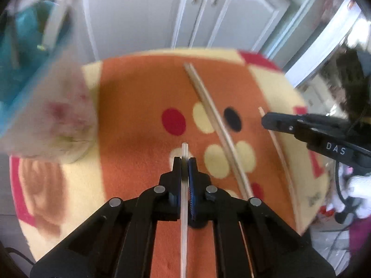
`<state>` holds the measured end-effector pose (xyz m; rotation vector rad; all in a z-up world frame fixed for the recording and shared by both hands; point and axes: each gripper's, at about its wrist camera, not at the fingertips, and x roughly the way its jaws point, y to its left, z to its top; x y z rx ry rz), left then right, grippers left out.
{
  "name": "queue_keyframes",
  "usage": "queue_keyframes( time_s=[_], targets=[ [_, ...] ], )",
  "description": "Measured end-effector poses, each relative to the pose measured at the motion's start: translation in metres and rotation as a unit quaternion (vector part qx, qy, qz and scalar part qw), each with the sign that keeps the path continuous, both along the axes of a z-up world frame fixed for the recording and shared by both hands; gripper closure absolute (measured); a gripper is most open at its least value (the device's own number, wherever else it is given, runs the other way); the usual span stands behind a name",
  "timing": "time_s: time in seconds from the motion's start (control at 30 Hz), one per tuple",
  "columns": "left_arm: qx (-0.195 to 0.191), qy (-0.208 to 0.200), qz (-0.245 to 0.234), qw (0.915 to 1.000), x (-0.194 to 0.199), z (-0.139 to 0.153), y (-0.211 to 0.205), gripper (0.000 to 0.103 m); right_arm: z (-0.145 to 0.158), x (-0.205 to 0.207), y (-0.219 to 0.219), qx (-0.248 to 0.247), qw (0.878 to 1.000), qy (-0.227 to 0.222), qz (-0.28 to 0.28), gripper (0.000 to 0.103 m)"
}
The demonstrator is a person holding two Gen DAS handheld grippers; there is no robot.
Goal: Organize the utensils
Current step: 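Lift both held chopsticks and carry them toward the floral cup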
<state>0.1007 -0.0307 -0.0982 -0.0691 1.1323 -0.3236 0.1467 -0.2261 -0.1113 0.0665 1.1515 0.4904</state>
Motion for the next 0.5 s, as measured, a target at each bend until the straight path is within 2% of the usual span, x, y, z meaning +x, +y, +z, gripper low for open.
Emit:
queue_keyframes(
  time_s=[0.1, 0.3, 0.5],
  targets=[
    [-0.023, -0.029, 0.002, 0.9993, -0.013, 0.031, 0.015, 0.099, 0.03, -0.011, -0.007, 0.034, 0.999, -0.024, 0.004, 0.098],
    [-0.039, -0.083, 0.003, 0.9958, -0.045, 0.086, 0.04, 0.099, 0.096, -0.041, -0.01, 0.079, 0.993, -0.086, 0.022, 0.098],
    [-0.051, -0.121, 0.003, 0.9914, -0.077, 0.124, 0.057, 0.099, 0.135, -0.07, -0.001, 0.087, 0.988, -0.123, 0.044, 0.098]
  ],
)
